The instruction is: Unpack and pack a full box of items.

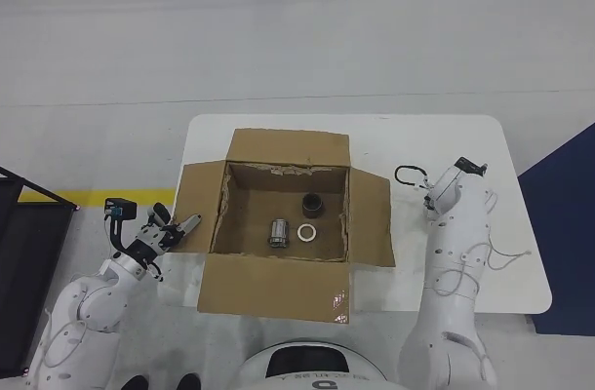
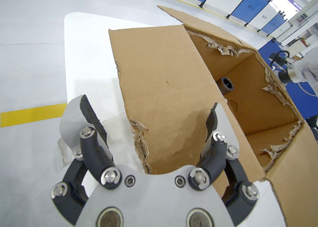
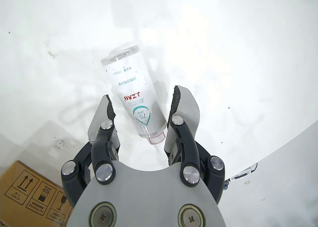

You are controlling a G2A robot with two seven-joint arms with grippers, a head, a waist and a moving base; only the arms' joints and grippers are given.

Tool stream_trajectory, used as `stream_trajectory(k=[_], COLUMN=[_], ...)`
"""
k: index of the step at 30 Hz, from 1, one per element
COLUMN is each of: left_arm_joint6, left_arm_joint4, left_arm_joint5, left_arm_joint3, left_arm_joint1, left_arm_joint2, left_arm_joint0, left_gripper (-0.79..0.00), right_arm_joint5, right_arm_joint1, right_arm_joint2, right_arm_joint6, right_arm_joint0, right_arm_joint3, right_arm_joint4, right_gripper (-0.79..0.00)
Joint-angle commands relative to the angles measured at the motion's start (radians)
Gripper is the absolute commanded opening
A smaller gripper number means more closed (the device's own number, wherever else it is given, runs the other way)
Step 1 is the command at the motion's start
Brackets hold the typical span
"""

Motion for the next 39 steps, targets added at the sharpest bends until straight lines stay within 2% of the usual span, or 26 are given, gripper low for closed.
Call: stream_trajectory(k=[1, 3, 5, 6, 7, 12, 22, 26, 29, 31, 33, 36, 39], left_arm_joint6=[0.000, 0.000, 0.000, 0.000, 0.000, 0.000, 0.000, 0.000, 0.000, 0.000, 0.000, 0.000, 0.000], left_arm_joint4=[0.000, 0.000, 0.000, 0.000, 0.000, 0.000, 0.000, 0.000, 0.000, 0.000, 0.000, 0.000, 0.000], left_arm_joint5=[0.000, 0.000, 0.000, 0.000, 0.000, 0.000, 0.000, 0.000, 0.000, 0.000, 0.000, 0.000, 0.000], left_arm_joint3=[0.000, 0.000, 0.000, 0.000, 0.000, 0.000, 0.000, 0.000, 0.000, 0.000, 0.000, 0.000, 0.000], left_arm_joint1=[0.000, 0.000, 0.000, 0.000, 0.000, 0.000, 0.000, 0.000, 0.000, 0.000, 0.000, 0.000, 0.000], left_arm_joint2=[0.000, 0.000, 0.000, 0.000, 0.000, 0.000, 0.000, 0.000, 0.000, 0.000, 0.000, 0.000, 0.000], left_arm_joint0=[0.000, 0.000, 0.000, 0.000, 0.000, 0.000, 0.000, 0.000, 0.000, 0.000, 0.000, 0.000, 0.000], left_gripper=[0.000, 0.000, 0.000, 0.000, 0.000, 0.000, 0.000, 0.000, 0.000, 0.000, 0.000, 0.000, 0.000], right_arm_joint5=[-0.003, -0.002, -0.002, 0.000, 0.005, 0.035, 0.050, 0.042, -0.034, -0.123, -0.205, -0.299, -0.336], right_arm_joint1=[0.003, 0.006, 0.008, 0.009, 0.010, 0.006, -0.023, -0.036, -0.046, -0.051, -0.054, -0.047, -0.035], right_arm_joint2=[0.007, 0.011, 0.014, 0.014, 0.014, 0.006, -0.049, -0.077, -0.123, -0.159, -0.209, -0.298, -0.402], right_arm_joint6=[-0.009, -0.023, -0.030, -0.031, -0.032, -0.048, -0.106, -0.169, -0.237, -0.292, -0.346, -0.387, -0.382], right_arm_joint0=[0.015, 0.023, 0.027, 0.027, 0.028, -0.012, -0.247, -0.344, -0.439, -0.499, -0.545, -0.567, -0.541], right_arm_joint3=[0.040, 0.068, 0.086, 0.093, 0.096, 0.011, -0.430, -0.630, -0.780, -0.819, -0.819, -0.794, -0.767], right_arm_joint4=[0.005, 0.009, 0.010, 0.005, 0.002, 0.029, 0.308, 0.510, 0.777, 0.954, 1.068, 1.122, 1.078], right_gripper=[-0.403, -0.434, -0.529, -0.637, -0.785, -0.785, -0.785, -0.785, -0.785, -0.785, -0.785, -0.785, -0.785])
